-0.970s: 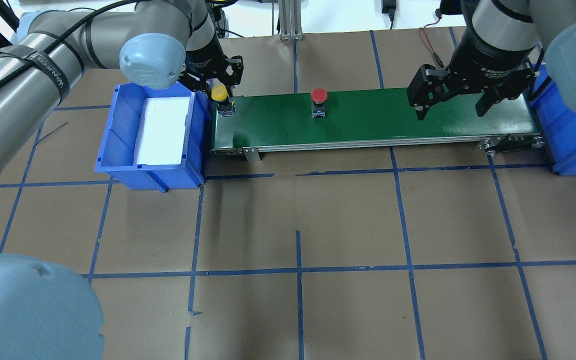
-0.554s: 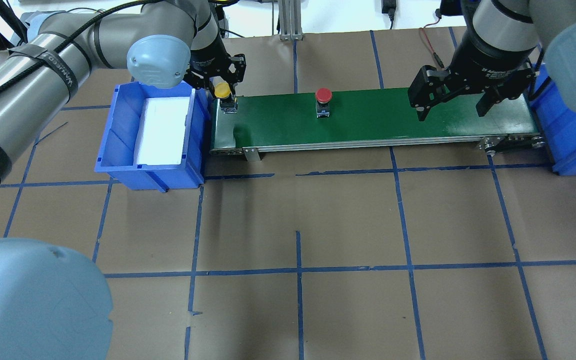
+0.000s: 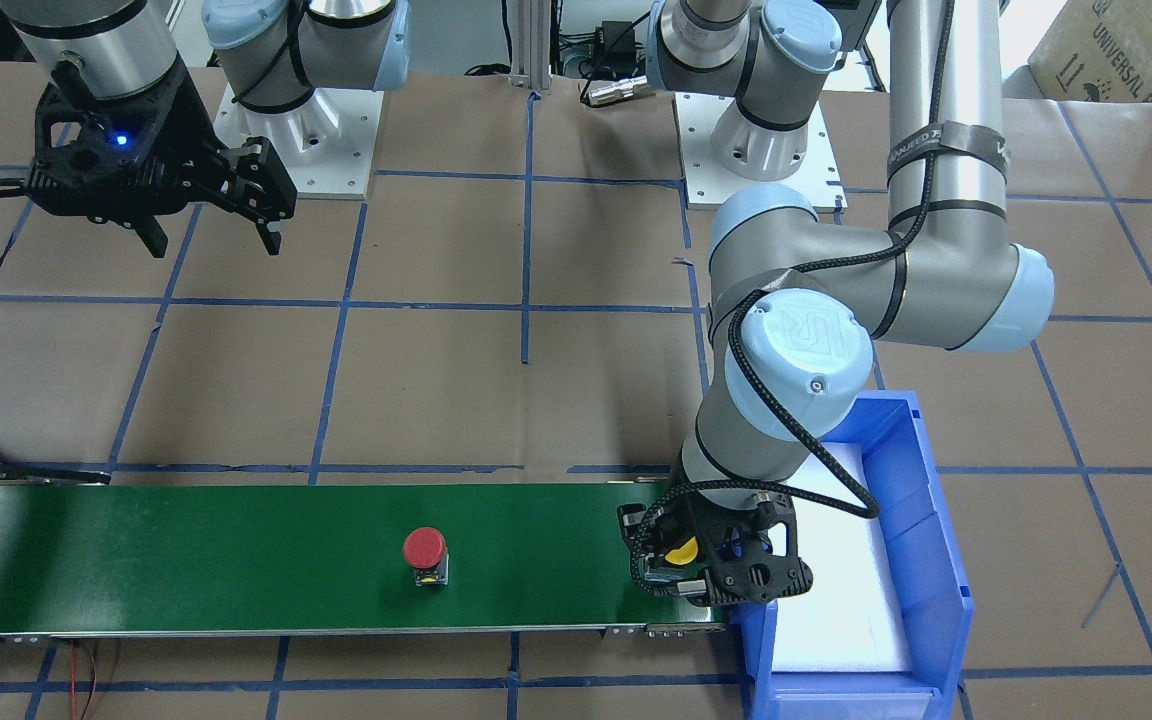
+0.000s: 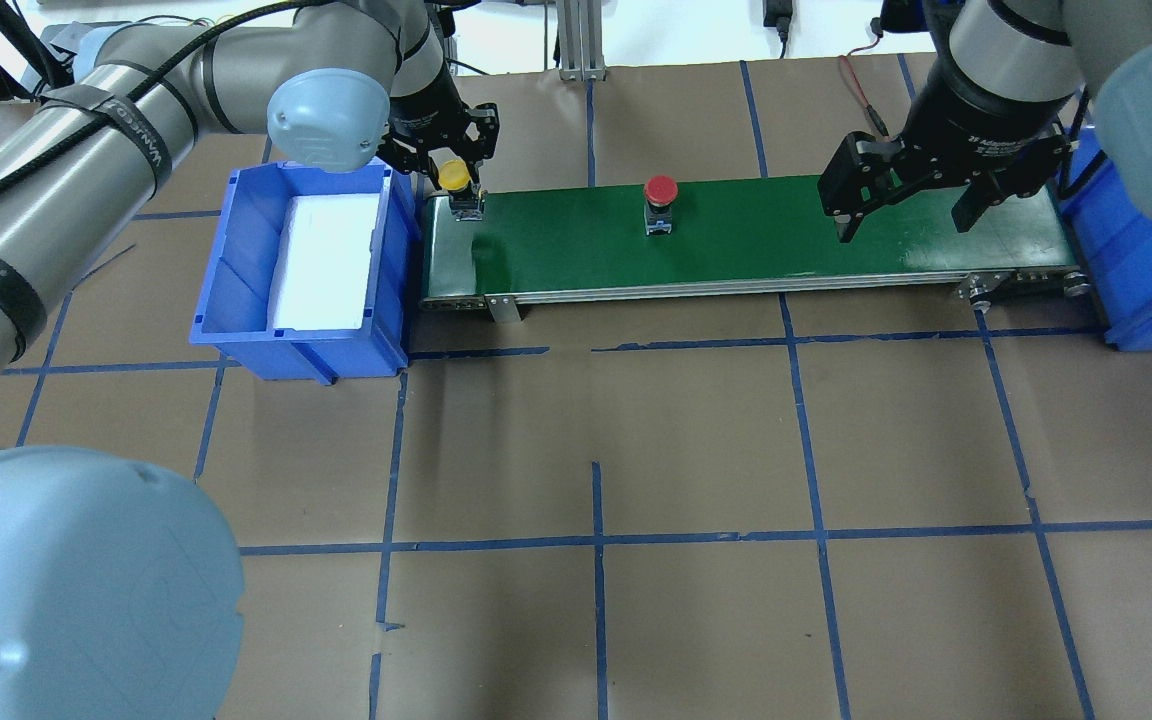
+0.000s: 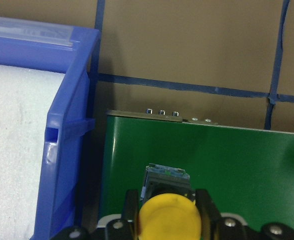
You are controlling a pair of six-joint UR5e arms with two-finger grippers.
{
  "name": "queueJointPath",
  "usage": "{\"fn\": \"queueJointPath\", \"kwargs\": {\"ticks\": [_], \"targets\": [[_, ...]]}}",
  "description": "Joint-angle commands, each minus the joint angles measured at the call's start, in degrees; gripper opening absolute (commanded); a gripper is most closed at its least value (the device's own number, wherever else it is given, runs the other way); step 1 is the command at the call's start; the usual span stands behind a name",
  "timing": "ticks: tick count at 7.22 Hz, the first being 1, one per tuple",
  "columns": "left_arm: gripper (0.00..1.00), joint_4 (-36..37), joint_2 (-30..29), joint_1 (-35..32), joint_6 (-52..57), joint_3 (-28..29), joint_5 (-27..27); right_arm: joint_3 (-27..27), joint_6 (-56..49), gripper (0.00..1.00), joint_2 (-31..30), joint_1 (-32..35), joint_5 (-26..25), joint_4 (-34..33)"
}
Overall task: Transport two buttons from left to right
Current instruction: 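Carry the yellow button to the conveyor start and lower it, then release the yellow button with the left gripper while the right gripper moves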
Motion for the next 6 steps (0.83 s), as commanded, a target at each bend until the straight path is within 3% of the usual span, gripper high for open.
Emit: {"fn": "queueJointPath", "kwargs": {"ticks": [1,2,3,4,5,6], "targets": [[0.19,0.5,-0.6,-0.5,-0.5,0.0,-0.2,-0.1,-0.6,1.0,-0.2,-0.1,0.2,0.1],[0.22,0.5,-0.7,-0.6,-0.5,0.0,-0.2,0.0,-3.3,1.0,-0.2,-0.1,0.4,0.0],[0.46,0.5,-0.7,-0.6,-0.5,0.0,-0.2,0.0,-3.5,1.0,-0.1,-0.1,0.3,0.0],[0.83,0.5,-0.8,-0.6,-1.9,0.0,-0.2,0.1,-4.6,1.0,0.1,-0.1,0.2,0.2],[1.0,0.5,-0.8,-0.6,-3.0,-0.1,-0.2,-0.2,-8.1,1.0,0.2,-1.0,0.3,-0.1],[1.0,0.5,-0.8,-0.6,-3.1,-0.1,-0.2,-1.3,-8.5,1.0,1.4,-2.3,0.5,-0.3]]}}
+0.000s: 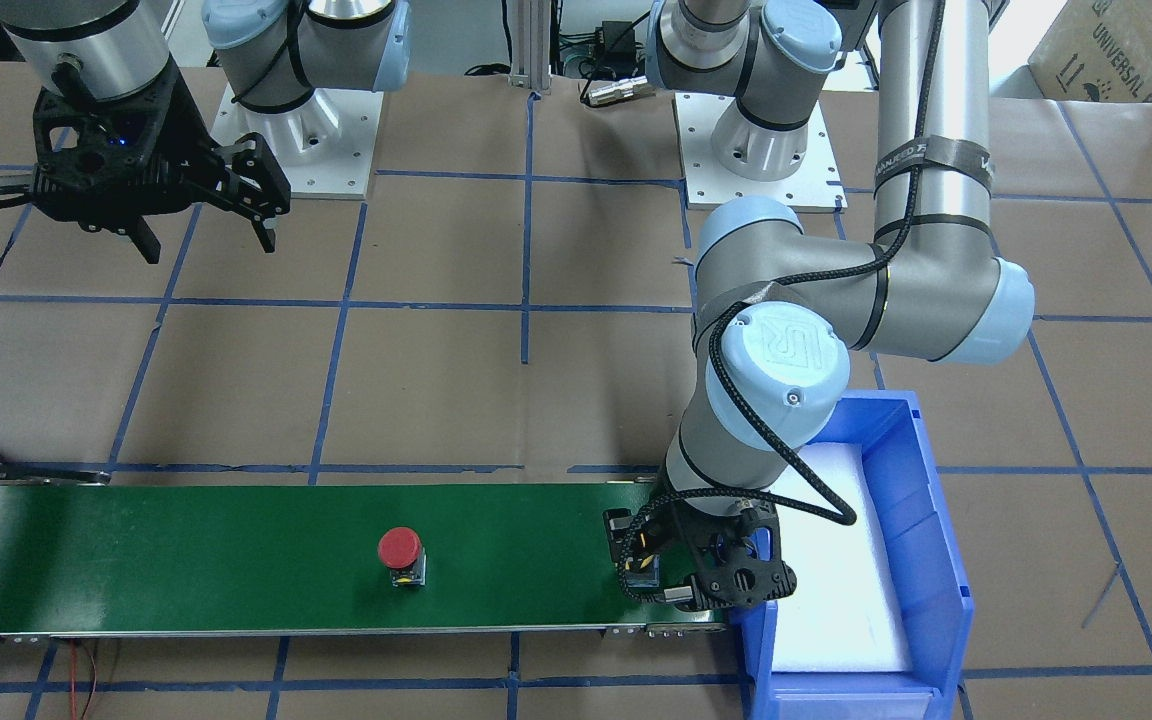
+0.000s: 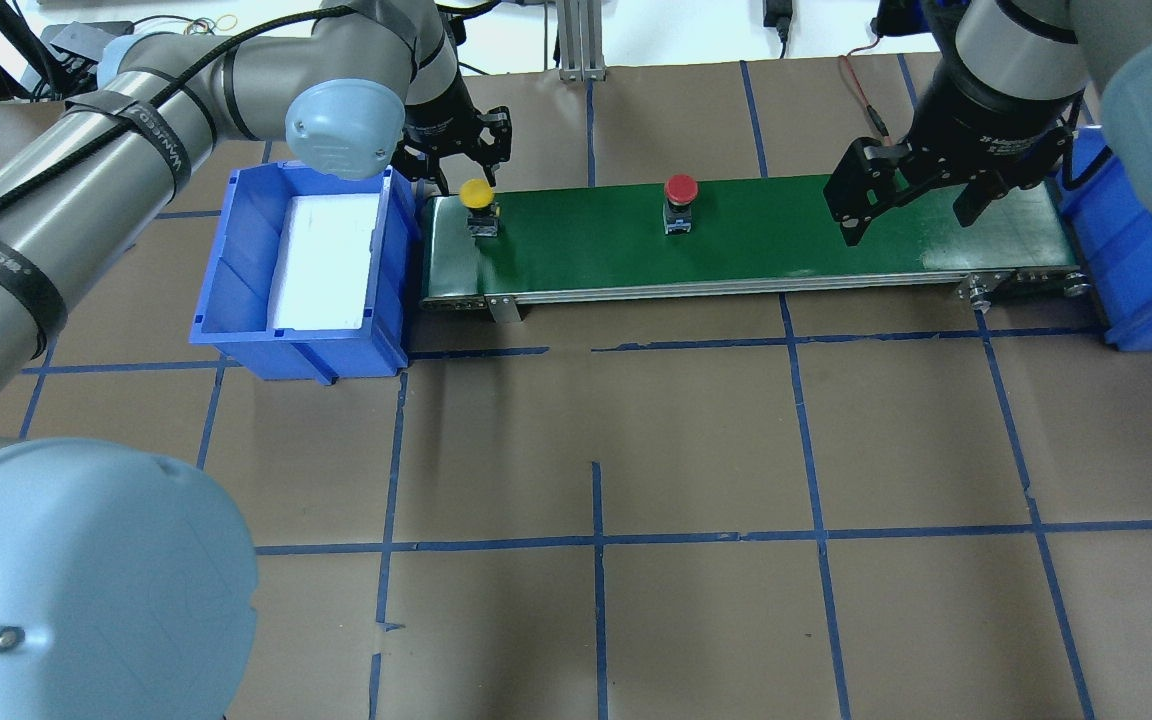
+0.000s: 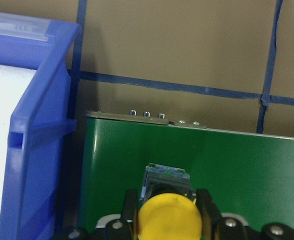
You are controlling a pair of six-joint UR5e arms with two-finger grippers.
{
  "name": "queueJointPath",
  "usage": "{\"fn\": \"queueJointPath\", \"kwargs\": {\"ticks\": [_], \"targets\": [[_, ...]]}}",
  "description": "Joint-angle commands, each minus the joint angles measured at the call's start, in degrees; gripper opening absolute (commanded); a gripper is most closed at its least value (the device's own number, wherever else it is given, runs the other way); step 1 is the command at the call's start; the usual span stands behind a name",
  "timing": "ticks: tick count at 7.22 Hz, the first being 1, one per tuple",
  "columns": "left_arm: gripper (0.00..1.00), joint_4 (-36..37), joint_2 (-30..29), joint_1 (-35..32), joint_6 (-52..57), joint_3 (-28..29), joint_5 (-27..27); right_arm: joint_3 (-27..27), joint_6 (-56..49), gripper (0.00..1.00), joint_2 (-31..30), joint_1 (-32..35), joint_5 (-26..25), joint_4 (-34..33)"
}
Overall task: Transport two buttons from left to right
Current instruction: 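Release the yellow button with the left gripper while the right gripper moves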
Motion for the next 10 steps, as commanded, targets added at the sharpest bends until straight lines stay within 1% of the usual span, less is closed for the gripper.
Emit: {"fn": "queueJointPath", "kwargs": {"ticks": [1,2,3,4,5,6,7,8,9,10], "targets": [[1.0,0.0,0.0,0.0,-0.5,0.0,0.0,-4.1,-1.1,1.0,2.8,-3.6,0.9,0.6],[1.0,0.0,0.0,0.0,-0.4,0.0,0.1,-7.3,-2.0,1.0,5.0,-5.8,1.0,2.4],[1.0,0.0,0.3,-0.1,0.0,0.0,0.0,-10.8,-4.8,1.0,9.0,-8.0,0.7,2.1],[1.0,-0.1,0.9,-0.1,0.0,0.0,0.1,-15.2,-6.5,1.0,13.6,-10.7,0.2,2.4],[1.0,-0.2,2.9,0.0,0.8,0.0,0.8,-18.4,-10.8,1.0,19.0,-13.7,0.8,1.9],[1.0,-2.4,6.5,0.4,4.5,-1.2,4.7,-20.1,-13.2,1.0,23.0,-15.9,0.7,0.1],[1.0,-5.1,8.4,0.6,5.0,-1.7,7.2,-20.5,-15.2,1.0,26.8,-16.7,-0.1,-4.0],[1.0,-5.5,9.8,1.8,5.2,-3.0,6.9,-20.8,-15.2,1.0,31.1,-18.5,-0.5,-5.9],[1.0,-5.6,12.2,3.3,5.8,-5.0,6.4,-20.0,-15.3,1.0,32.6,-19.5,-0.5,-6.2],[1.0,-5.7,15.3,4.7,7.2,-7.9,6.6,-19.7,-15.7,1.0,32.6,-19.5,-0.5,-6.3]]}}
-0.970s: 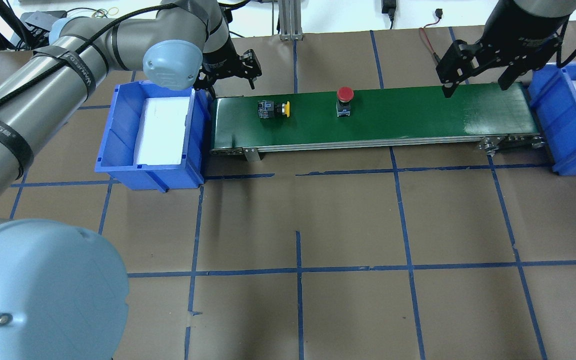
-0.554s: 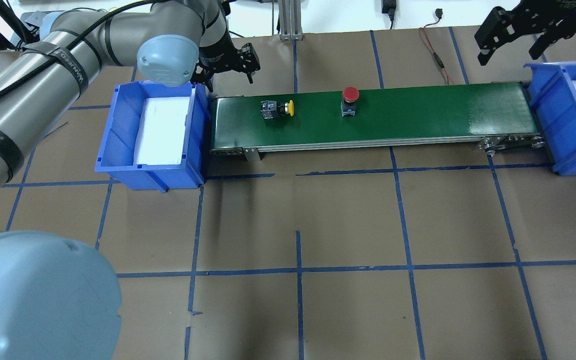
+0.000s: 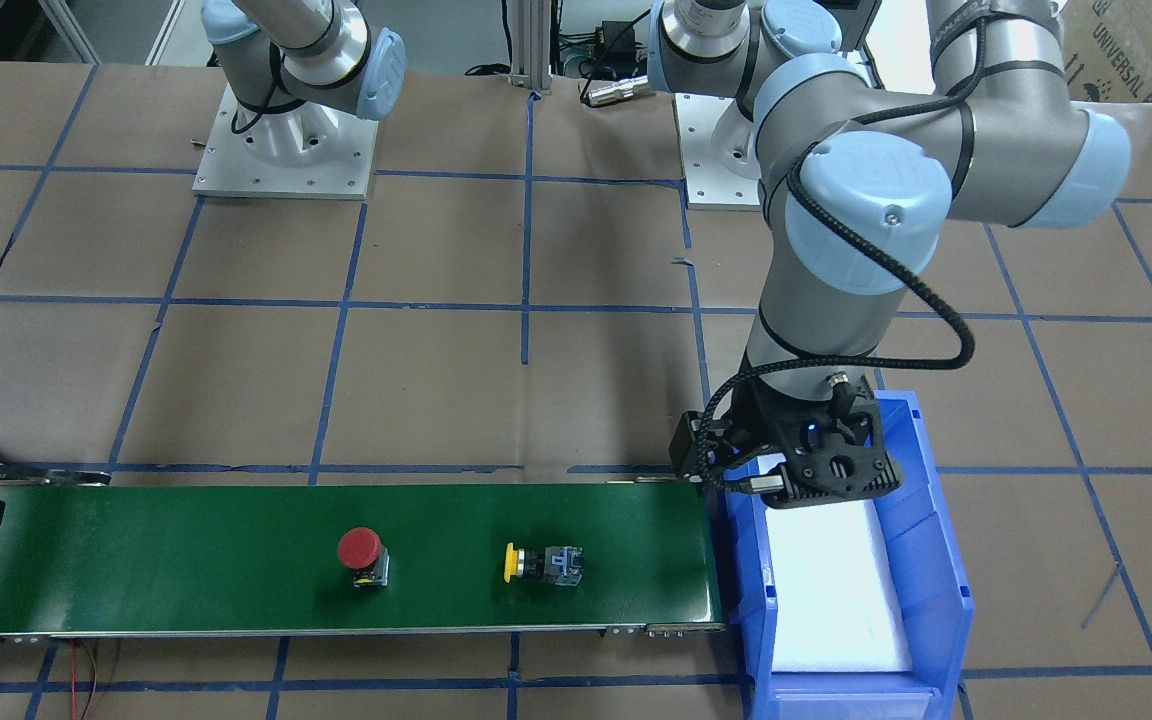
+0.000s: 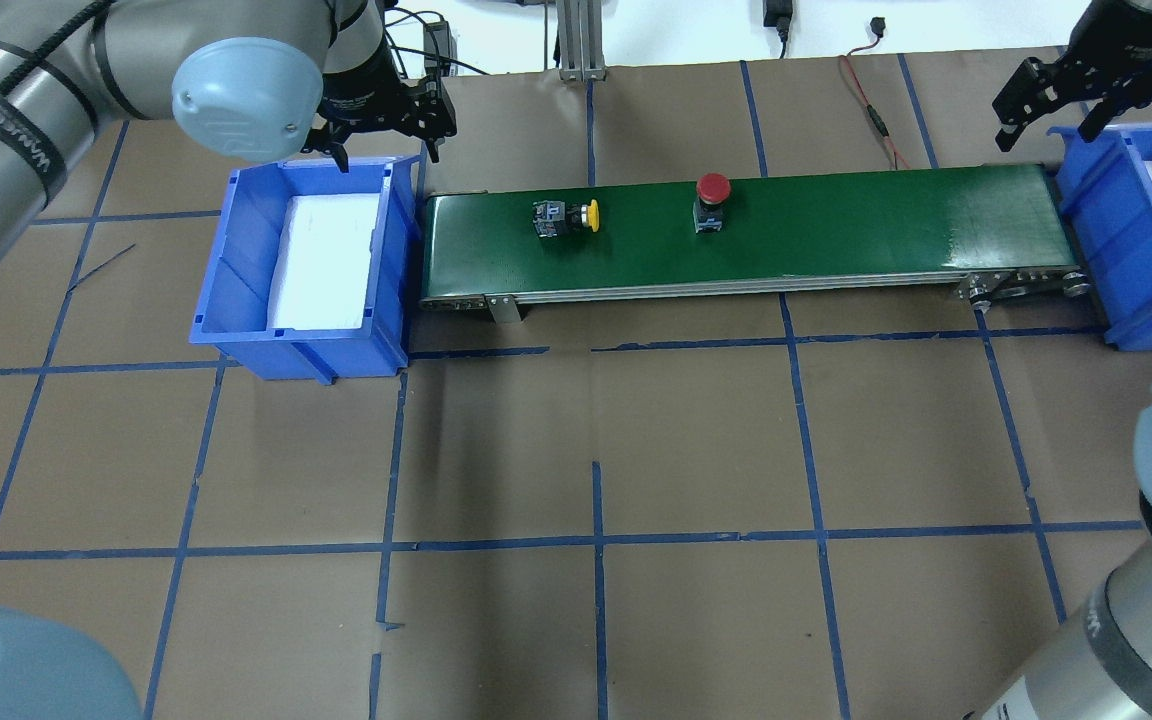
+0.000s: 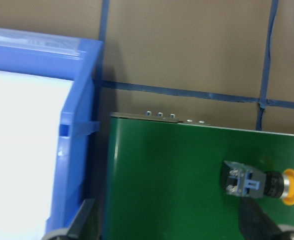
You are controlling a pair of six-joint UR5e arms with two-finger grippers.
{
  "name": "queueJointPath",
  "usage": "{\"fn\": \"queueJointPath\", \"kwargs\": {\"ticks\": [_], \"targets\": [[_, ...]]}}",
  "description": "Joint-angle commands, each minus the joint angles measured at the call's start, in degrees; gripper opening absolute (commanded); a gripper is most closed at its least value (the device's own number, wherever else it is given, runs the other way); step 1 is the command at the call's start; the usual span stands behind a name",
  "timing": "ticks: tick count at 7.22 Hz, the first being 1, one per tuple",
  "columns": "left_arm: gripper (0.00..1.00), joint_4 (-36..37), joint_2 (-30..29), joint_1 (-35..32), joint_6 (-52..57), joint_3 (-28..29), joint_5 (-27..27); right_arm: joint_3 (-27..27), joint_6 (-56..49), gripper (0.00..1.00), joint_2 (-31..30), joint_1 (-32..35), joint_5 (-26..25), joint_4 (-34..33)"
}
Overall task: Transport two buttons from left to right
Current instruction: 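Release the yellow button with the left gripper while the right gripper moves, then position the right gripper above the belt end as buttons approach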
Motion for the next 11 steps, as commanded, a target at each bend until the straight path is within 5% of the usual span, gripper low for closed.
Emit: {"fn": "queueJointPath", "kwargs": {"ticks": [1,5,11], "targets": [[1.0,-1.3,6.7,3.2,2.1,-5.1,0.1,1.1,-2.7,1.0,1.4,-0.7,-0.2,-0.7],[1.0,-10.1,13.8,7.8,2.3,-6.5,-0.1,4.0,-34.3,1.0,1.4,-1.7,0.3,-3.4],[1.0,-9.7,13.7,8.4,2.4,-6.8,-4.2,9.3,-75.2,1.0,-0.2,-1.9,2.2,-12.0]]}}
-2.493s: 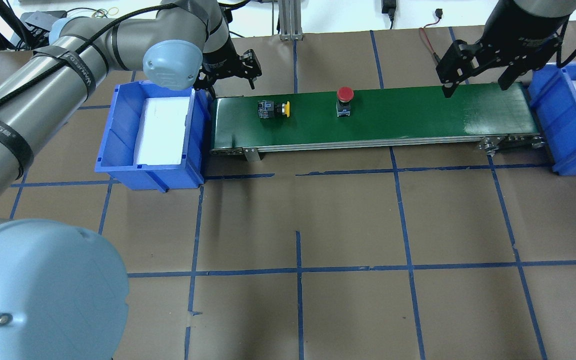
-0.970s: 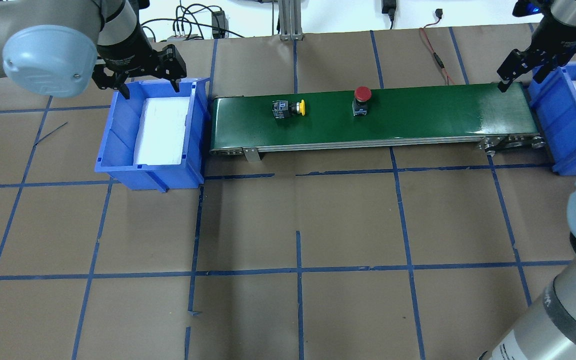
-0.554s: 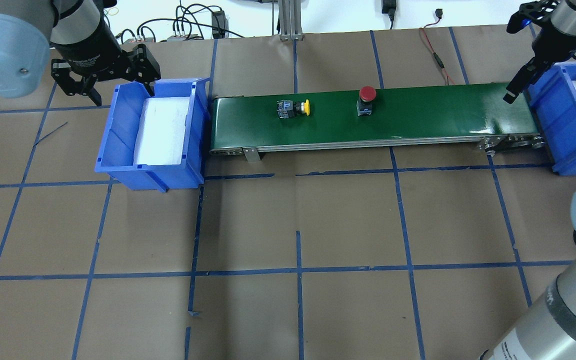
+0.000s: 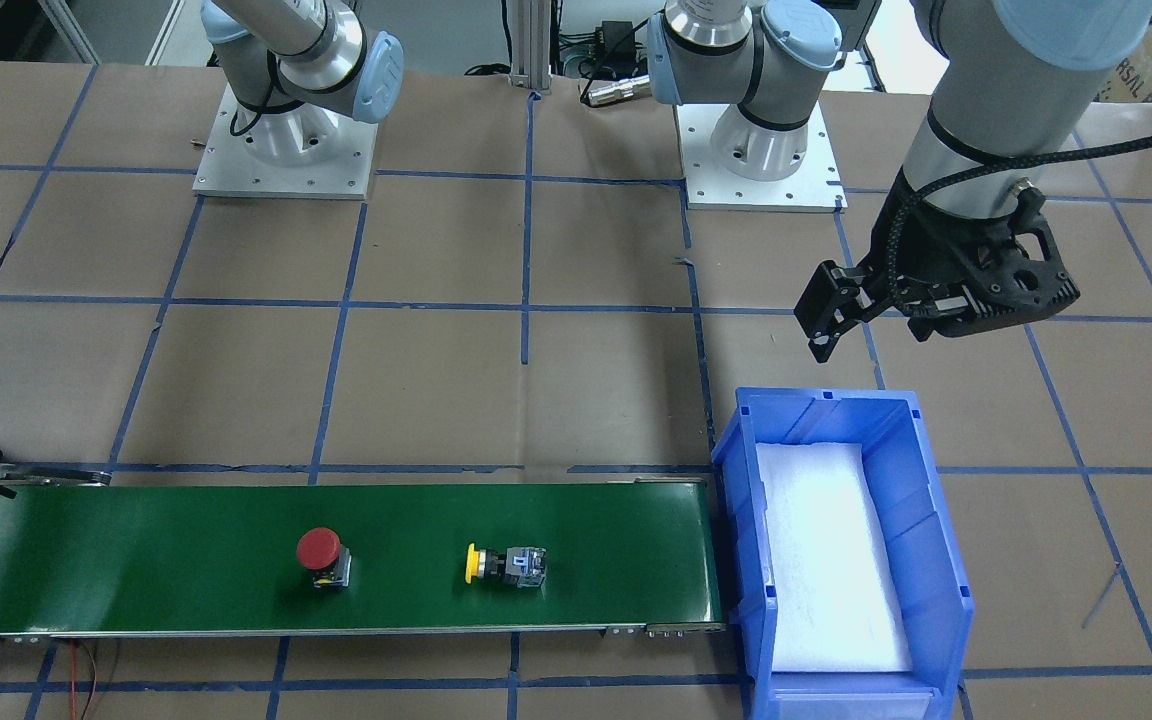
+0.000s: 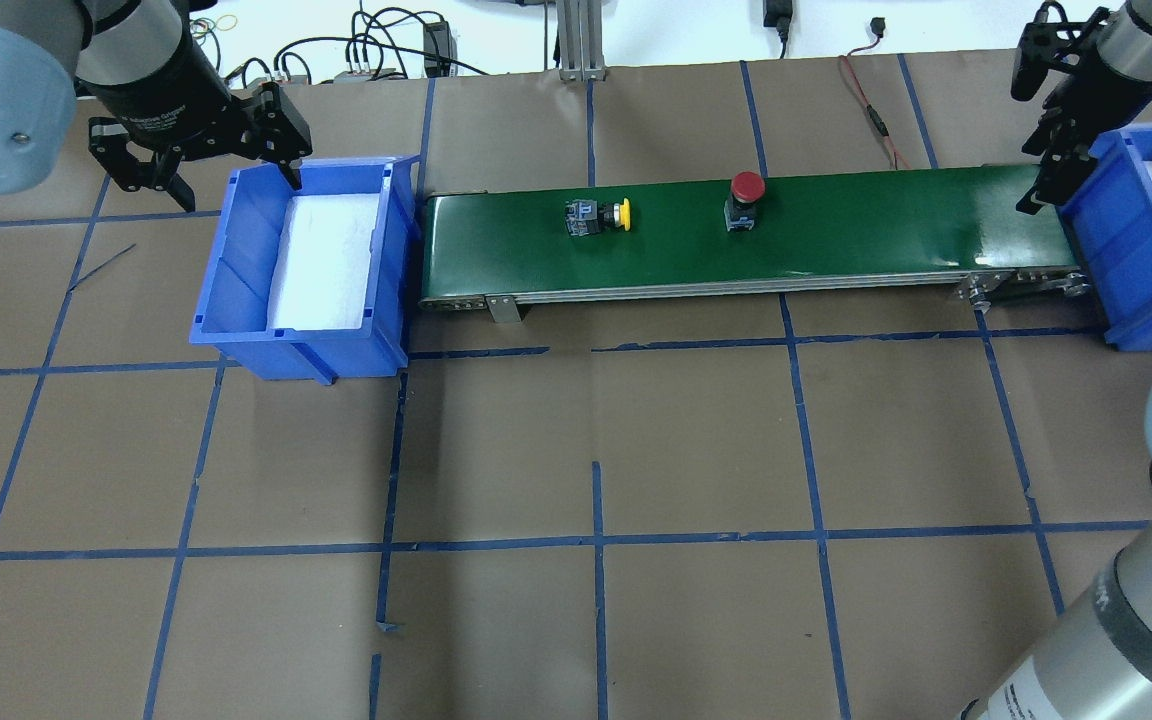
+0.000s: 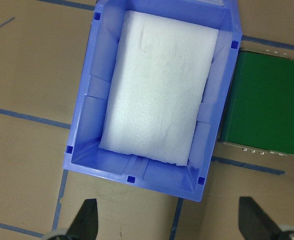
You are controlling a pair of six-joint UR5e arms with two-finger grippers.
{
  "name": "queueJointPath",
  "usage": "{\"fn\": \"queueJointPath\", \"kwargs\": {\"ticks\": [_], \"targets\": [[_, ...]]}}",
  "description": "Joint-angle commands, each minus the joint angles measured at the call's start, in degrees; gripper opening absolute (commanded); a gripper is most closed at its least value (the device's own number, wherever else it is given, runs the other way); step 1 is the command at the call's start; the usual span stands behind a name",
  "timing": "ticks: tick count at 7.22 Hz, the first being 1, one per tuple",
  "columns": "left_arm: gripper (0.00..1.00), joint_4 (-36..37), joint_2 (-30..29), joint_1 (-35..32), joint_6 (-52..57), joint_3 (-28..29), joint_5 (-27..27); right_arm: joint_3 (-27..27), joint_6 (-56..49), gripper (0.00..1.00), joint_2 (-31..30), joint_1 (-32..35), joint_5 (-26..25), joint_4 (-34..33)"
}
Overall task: Transport two buttons from left to right
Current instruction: 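Position the right gripper above the belt end as buttons approach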
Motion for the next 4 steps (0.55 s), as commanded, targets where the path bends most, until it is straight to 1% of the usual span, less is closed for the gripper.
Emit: {"fn": "queueJointPath", "kwargs": {"ticks": [1,2,4], "targets": [[1.0,0.3,-0.4,0.0,0.1,-0.5,-1.9,6.2,-13.0,1.0,-3.8,0.2,-0.4,-8.0],[1.0,0.2,-0.4,0.0,0.1,-0.5,-1.9,8.5,-16.0,1.0,-3.8,0.2,0.0,-11.1],[1.0,-0.2,-0.4,0.1,0.1,-0.5,-1.2,8.2,-17.1,1.0,-3.7,0.2,0.0,-11.9]]}}
